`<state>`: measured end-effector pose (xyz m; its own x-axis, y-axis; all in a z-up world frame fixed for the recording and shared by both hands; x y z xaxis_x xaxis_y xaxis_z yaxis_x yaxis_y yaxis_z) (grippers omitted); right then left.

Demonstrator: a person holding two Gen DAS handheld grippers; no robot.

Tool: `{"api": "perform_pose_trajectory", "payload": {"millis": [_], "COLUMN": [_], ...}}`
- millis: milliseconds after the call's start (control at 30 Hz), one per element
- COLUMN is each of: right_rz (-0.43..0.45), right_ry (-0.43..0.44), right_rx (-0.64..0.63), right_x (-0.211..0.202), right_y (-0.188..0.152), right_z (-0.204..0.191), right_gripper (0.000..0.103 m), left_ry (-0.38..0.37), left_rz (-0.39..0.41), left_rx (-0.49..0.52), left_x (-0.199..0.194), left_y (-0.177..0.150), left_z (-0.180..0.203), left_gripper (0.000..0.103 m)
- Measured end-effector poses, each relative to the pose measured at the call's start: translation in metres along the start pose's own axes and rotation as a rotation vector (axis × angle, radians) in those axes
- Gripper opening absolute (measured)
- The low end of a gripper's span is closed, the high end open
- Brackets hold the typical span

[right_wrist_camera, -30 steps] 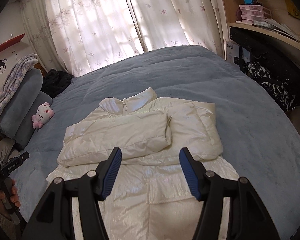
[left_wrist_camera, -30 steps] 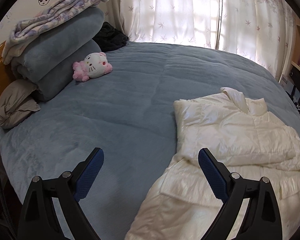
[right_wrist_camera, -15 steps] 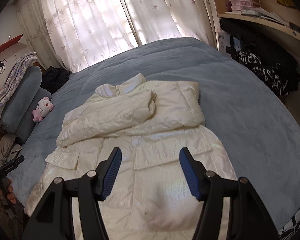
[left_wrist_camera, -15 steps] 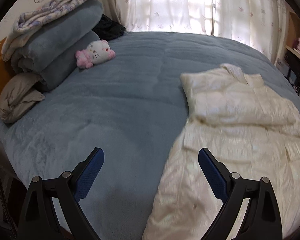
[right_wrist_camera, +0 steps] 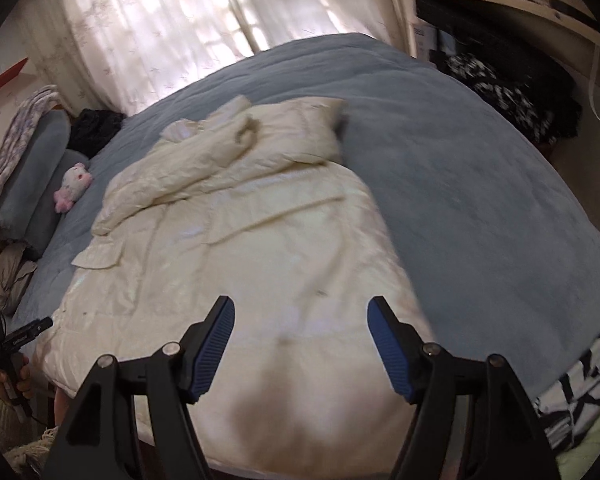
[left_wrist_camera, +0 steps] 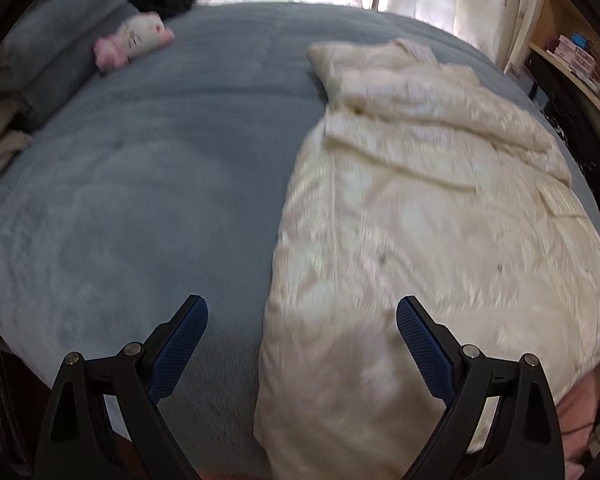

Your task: Fold large clothes

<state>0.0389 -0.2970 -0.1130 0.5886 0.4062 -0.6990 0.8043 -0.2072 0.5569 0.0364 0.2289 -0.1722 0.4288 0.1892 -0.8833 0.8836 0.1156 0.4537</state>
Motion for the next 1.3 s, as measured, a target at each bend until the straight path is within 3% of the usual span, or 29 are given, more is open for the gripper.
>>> {"api": "perform_pose_trajectory", "payload": {"millis": [133,333,600,900,1167,1233,1300], "right_rz": [0.001,-0.038,-0.077,-0.050,-0.020,-0.011,-0.003], "right_ry": [-0.018,0.053,0.210,0.236,0.261,0.259,0.258], "right_rx": [0.139,0.325,0.293,0.275,0.297,0.305,0.309], "right_x": [-0.012,-0.001,0.019,0.029,0.031,0.031,0.032], "right_y": [-0.014,-0.042,-0.050,-0.055,-0.058,-0.059,-0.058], "right_z": [0.045,0.082,0.055,0.046,0.042,0.041,0.038], "right_gripper": [0.069,0.070,0.073,0.072,0.045,0.041,0.036], "left_ry": [-0.078,-0.169,-0.245,-0.234,-0.223,-0.204,-0.187], "left_rz": [-0.050,-0.072,-0.050,-0.020,-0.020,-0.007,0.002], "left_rx": [-0.020,-0.030,-0.033,-0.053,-0.019,-0.023,-0.030], "left_x": [0.012,0.024,0.028,0.030,0.022,0.018,0.014], "left_y": [-0.012,-0.018,-0.025,-0.029,-0.033,-0.036,-0.036], "left_z": [-0.004,-0.006,-0.010,-0.001,0.022,0.032,0.039], "left_gripper": [0.095,0.096,0.100,0.102,0.102,0.097,0.072]}}
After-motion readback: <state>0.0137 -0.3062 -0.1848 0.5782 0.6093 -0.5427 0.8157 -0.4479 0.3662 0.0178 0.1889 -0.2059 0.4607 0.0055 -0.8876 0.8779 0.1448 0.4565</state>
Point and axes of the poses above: each gripper's, at about its wrist camera, not at the fingertips, and x roughly the way its jaws point, z to its right, y to its top, the point moved 5 cm from there along x, roughly the way its jaws point, and after that the axes turned 15 degrees about y, right-handed, at the moved point
